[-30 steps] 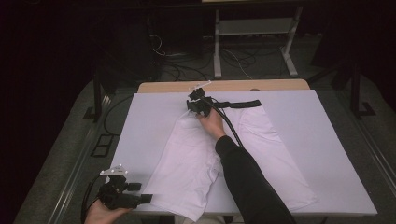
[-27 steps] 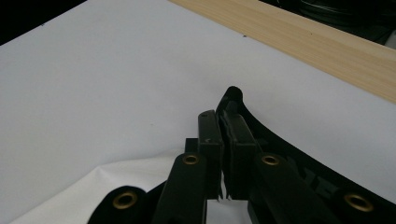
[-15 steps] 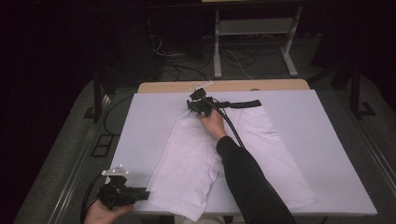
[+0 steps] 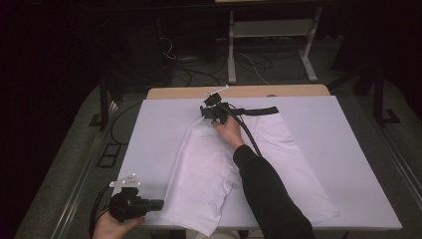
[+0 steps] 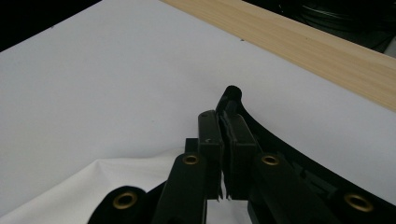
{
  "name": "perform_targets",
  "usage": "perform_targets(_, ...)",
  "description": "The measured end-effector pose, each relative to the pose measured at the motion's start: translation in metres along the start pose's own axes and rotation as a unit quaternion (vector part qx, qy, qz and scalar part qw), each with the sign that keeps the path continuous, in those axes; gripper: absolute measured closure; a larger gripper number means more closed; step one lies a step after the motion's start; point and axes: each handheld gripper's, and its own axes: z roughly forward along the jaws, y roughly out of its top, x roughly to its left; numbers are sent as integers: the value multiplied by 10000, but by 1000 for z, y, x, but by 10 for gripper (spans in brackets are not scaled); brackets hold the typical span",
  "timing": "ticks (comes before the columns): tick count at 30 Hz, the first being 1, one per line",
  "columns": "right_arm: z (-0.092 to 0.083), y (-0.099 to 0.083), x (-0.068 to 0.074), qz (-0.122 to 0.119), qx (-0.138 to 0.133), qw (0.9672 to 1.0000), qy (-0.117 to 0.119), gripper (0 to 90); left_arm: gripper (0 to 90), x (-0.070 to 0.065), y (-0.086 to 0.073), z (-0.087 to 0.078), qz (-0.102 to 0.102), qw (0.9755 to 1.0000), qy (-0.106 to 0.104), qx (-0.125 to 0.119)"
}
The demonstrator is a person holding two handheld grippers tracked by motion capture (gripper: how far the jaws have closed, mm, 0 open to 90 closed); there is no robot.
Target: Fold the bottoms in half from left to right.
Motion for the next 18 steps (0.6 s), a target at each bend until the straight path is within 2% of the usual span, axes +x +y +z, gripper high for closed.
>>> perform_targets(7, -10, 3, -7, -11, 11, 10000, 41, 859, 880, -14, 12, 5, 345, 9991, -194, -171)
perform_targets(15, -19, 6, -16, 30, 27, 10000, 54, 859, 880, -23, 19, 6, 534, 9970, -463, -325)
perform_targets(16, -21, 6, -18, 46, 26, 10000, 48, 858, 880, -24, 20, 6, 525, 9967, -517, -355)
perform_targets(18, -24, 8, -21, 55, -6, 10000, 33, 859, 880, -24, 22, 6, 376, 9949, -794, -501)
